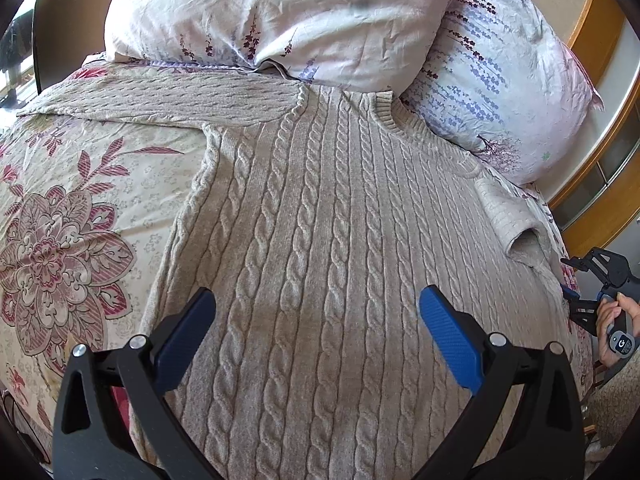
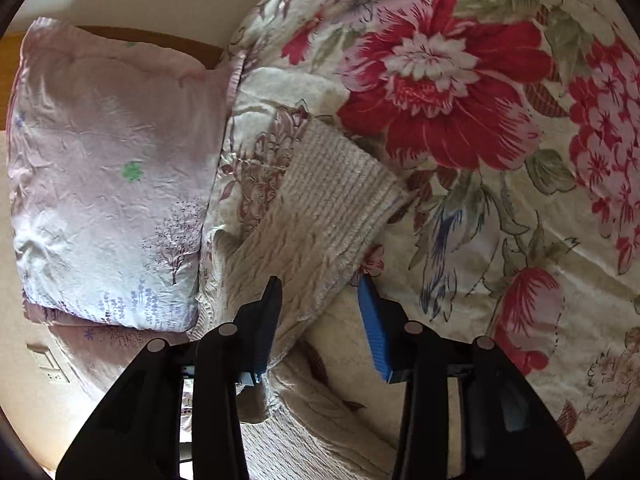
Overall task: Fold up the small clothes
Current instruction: 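Fold the held sleeve across the sweater body, then open the right tool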
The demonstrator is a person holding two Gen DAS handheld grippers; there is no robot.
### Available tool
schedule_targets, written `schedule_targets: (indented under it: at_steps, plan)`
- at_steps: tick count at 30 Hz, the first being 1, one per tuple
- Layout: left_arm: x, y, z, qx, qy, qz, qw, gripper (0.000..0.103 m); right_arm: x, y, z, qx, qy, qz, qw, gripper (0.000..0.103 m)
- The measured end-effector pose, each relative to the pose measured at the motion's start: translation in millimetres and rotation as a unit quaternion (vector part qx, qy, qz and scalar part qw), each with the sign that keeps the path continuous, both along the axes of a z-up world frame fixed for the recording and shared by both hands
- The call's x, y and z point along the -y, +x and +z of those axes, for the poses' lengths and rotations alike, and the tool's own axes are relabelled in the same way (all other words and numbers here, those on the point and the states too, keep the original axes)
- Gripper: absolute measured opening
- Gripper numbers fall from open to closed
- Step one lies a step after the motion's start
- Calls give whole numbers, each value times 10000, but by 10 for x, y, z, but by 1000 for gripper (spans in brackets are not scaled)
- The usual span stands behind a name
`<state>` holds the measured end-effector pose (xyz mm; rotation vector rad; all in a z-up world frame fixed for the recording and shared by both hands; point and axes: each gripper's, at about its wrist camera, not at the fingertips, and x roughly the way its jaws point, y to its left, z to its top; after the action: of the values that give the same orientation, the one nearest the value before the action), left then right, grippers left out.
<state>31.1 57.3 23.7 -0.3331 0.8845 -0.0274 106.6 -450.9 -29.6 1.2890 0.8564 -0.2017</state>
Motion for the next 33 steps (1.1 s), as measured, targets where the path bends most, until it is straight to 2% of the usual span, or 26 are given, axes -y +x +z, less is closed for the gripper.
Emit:
schedule_targets:
  at_steps: [3,4,6,7,9,11,14,17,21,25,30,33]
  plan:
    - [-30,-15,-1,2,-2,45,10000,101,-7,68,1,54,-292,-116,9995,41]
    - [-44,-17,-3,-5,-9,67,10000,101,-6,95,10,37,-397,-145,9991,37]
    - [-74,-28,-6,-11,-25,104,9999,101,-14,176,3,29,-556,-110,9984,22]
    - [-91,-33,-4,-4,-33,118,9999,101,-12,206,-7,46,-587,-64,9982,8]
    - [-130,-42,12,26,-35,142,9999,101,-60,226,101,264,-755,-53,9968,8]
    - [-179,-51,40,95,-39,179,9998,101,-186,268,354,667,-1127,120,9913,8]
    - [-267,-33,72,146,-85,233,9996,101,-519,375,793,1354,-1567,589,9765,8]
    - [-338,-8,86,163,-127,254,9995,101,-1010,477,1209,2047,-1838,1150,9545,8]
    - [-408,1,108,197,-159,203,9995,101,-1764,619,1458,2550,-1976,2006,9250,8]
    - [-516,-29,147,266,-187,218,9992,101,-2558,812,1326,2522,-1881,2756,9083,8]
    - [-718,-98,172,286,-232,365,9987,101,-3513,935,950,2126,-2164,3691,8785,8]
    - [-844,-148,184,268,-227,472,9983,101,-3885,971,756,1882,-2358,4062,8626,8]
